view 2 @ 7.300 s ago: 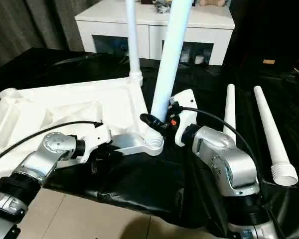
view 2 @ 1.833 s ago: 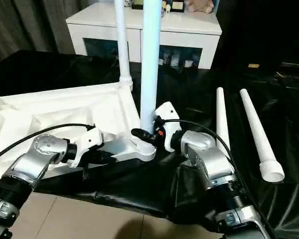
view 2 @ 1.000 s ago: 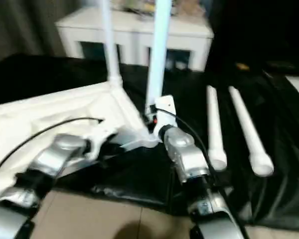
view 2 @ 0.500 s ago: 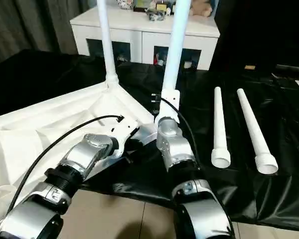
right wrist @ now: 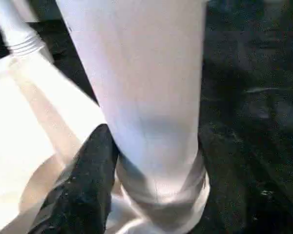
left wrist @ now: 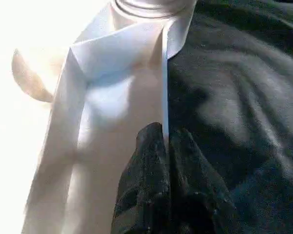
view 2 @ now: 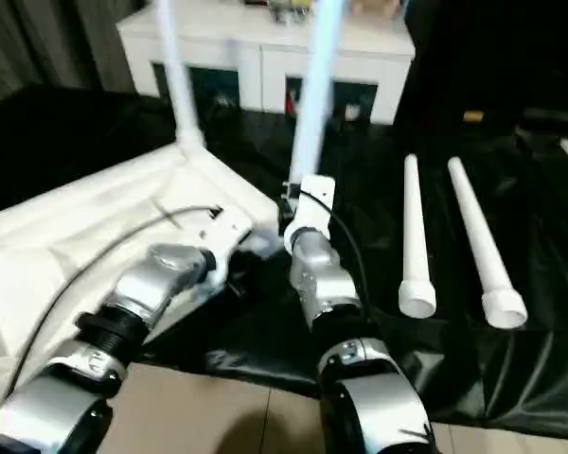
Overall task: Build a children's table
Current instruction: Rotate leg to tighten
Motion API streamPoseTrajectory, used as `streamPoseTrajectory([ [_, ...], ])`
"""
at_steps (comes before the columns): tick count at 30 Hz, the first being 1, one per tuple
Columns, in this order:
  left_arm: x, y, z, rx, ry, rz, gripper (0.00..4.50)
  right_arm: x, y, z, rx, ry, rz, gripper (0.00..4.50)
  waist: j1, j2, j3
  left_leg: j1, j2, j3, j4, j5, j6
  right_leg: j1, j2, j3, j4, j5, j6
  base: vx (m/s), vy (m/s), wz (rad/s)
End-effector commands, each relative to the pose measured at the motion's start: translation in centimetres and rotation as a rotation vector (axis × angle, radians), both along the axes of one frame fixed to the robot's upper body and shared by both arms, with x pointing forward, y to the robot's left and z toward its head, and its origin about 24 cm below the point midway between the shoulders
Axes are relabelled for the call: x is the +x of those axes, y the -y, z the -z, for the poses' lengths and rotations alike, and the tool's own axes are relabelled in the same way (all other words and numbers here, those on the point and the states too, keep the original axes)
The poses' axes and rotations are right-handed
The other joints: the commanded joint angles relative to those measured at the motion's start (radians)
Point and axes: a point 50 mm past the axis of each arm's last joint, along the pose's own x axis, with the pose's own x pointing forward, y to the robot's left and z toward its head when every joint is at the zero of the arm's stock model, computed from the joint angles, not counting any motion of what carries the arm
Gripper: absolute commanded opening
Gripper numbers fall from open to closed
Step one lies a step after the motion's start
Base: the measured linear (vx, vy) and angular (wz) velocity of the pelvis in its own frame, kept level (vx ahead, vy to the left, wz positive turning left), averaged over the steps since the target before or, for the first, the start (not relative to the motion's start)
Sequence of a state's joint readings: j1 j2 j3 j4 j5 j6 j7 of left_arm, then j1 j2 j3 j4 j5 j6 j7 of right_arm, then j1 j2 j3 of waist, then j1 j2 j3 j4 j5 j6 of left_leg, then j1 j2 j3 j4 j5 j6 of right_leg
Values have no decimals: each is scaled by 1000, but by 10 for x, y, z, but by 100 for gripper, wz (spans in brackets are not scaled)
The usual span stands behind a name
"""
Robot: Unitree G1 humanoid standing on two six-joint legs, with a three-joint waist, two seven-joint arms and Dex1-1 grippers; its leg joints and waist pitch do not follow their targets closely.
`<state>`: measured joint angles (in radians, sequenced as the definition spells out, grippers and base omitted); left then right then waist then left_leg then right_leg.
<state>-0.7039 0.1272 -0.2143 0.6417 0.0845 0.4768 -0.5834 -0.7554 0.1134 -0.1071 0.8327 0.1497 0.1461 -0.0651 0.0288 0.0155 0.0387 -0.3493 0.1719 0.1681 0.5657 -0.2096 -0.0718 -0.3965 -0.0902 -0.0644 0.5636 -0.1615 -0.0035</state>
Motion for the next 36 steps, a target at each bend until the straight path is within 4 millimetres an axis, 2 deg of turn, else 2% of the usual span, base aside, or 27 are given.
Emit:
streamPoseTrajectory([
  [1, 0, -8, -3, 3, 44, 27, 0, -2, -2, -1, 14, 6, -70, 317, 1, -1, -66, -6, 45, -8, -63, -99, 71, 49, -60, 42, -38, -94, -222, 68, -51, -2],
  [2, 0, -11, -3, 7, 44, 34, 0, -2, -1, -6, 14, 29, -106, 317, 5, -3, -68, -7, 42, -6, -58, -48, 85, 50, -57, 41, -30, -21, -233, 68, -51, -2],
  [3, -1, -14, -4, 14, 52, 58, 0, -3, 0, -11, 11, 51, -149, 335, 7, -1, -65, -14, 35, -2, -52, 7, 118, 51, -50, 41, -22, 90, -257, 58, -41, -1],
  [4, -1, -15, -4, 20, 57, 74, 0, -4, 0, -13, 11, 64, -178, 335, 7, -2, -68, -17, 36, -2, -47, 20, 141, 51, -53, 42, -13, 148, -274, 0, 0, 0],
  [6, -3, -16, -4, 16, 52, 99, 0, -5, 2, -15, 12, 81, -221, 357, 11, 3, -69, -17, 39, 0, -43, 26, 164, 51, -53, 39, -11, 147, -296, 0, 0, 0],
  [7, -7, -17, -5, 16, 66, 182, 0, -11, 6, -18, 6, 97, -309, 357, 10, 6, -68, -17, 40, -1, -43, 26, 167, 50, -51, 38, -11, 144, -298, 0, 0, 0],
  [9, -12, -21, -4, 21, 56, 252, 0, -19, 11, -21, 6, 111, -418, 386, 13, 4, -65, -16, 44, -2, -45, 11, 174, 53, -49, 37, -13, 128, -286, 0, 0, 0],
  [10, -12, -21, -4, 21, 56, 252, 0, -19, 11, -21, 6, 111, -418, 386, 12, 5, -66, -13, 48, -1, -44, 8, 169, 50, -50, 39, -12, 119, -291, 0, 0, 0],
  [11, -16, -25, -3, 31, 52, 320, 0, -26, 20, -20, -24, 110, -501, 392, 13, 9, -65, -11, 47, -1, -45, 1, 164, 48, -48, 38, -13, 107, -294, 0, 0, 0],
  [12, -19, -27, -3, 37, 50, 355, 0, -30, 24, -19, -45, 108, -547, 398, 14, 6, -61, -11, 49, 0, -47, -28, 152, 50, -47, 38, -17, 70, -289, 0, 0, 0],
  [14, -26, -30, -2, 38, 44, 445, 0, -38, 34, -18, -89, 103, -646, 421, 17, 12, -58, -7, 52, 0, -52, -88, 116, 48, -47, 40, -23, 6, -281, 0, 0, 0],
  [15, -29, -31, -2, 36, 34, 466, 0, -41, 38, -17, -104, 101, -687, 432, 17, 19, -57, -5, 53, 0, -53, -107, 105, 47, -47, 40, -24, -8, -281, 0, 0, 0],
  [16, -30, -32, -2, 33, 25, 481, 0, -44, 40, -17, -115, 99, -721, 432, 16, 17, -53, -1, 55, 3, -56, -147, 85, 42, -48, 42, -29, -47, -282, 0, 0, 0],
  [18, -33, -34, -2, 31, 26, 517, 0, -49, 46, -17, -149, 96, -785, 448, 21, 15, -55, -1, 54, 3, -55, -156, 69, 46, -48, 42, -29, -63, -272, 0, 0, 0],
  [21, -41, -37, -11, -16, 45, 620, 0, -67, 61, -16, -225, 66, -964, 448, 28, 13, -55, -4, 54, 3, -54, -144, 67, 50, -49, 42, -28, -71, -265, 0, 0, 0],
  [23, -45, -38, -15, -41, 46, 660, 0, -73, 65, -14, -246, 48, -1015, 448, 31, 16, -56, -5, 55, 3, -51, -124, 80, 49, -50, 42, -22, -47, -268, 0, 0, 0],
  [24, -45, -38, -15, -41, 46, 660, 0, -73, 65, -14, -246, 48, -1015, 448, 31, 13, -58, -7, 53, 4, -48, -111, 85, 49, -50, 41, -21, -36, -274, 0, 0, 0],
  [27, -46, -40, -16, -34, 43, 672, 0, -74, 66, -12, -259, 35, -1038, 448, 31, 14, -59, -9, 53, 3, -45, -104, 89, 46, -50, 41, -18, -31, -282, 0, 0, 0],
  [29, -46, -40, -16, -32, 43, 672, 0, -73, 66, -11, -268, 37, -1033, 448, 32, 14, -56, -9, 54, 3, -45, -125, 82, 44, -49, 41, -21, -66, -280, 0, 0, 0],
  [30, -46, -41, -16, -30, 43, 672, 0, -71, 66, -11, -266, 41, -1021, 448, 31, 13, -54, -9, 54, 2, -47, -157, 66, 44, -51, 41, -24, -116, -271, 0, 0, 0],
  [32, -47, -42, -17, -29, 43, 673, 0, -69, 66, -11, -246, 49, -1001, 432, 30, 13, -54, -9, 53, 1, -48, -179, 52, 42, -51, 42, -27, -152, -260, 0, 0, 0],
  [36, -46, -43, -17, -30, 41, 675, 0, -68, 64, -11, -243, 51, -1005, 405, 29, 12, -55, -9, 52, 1, -47, -175, 46, 42, -49, 42, -25, -151, -251, 0, 0, 0],
])
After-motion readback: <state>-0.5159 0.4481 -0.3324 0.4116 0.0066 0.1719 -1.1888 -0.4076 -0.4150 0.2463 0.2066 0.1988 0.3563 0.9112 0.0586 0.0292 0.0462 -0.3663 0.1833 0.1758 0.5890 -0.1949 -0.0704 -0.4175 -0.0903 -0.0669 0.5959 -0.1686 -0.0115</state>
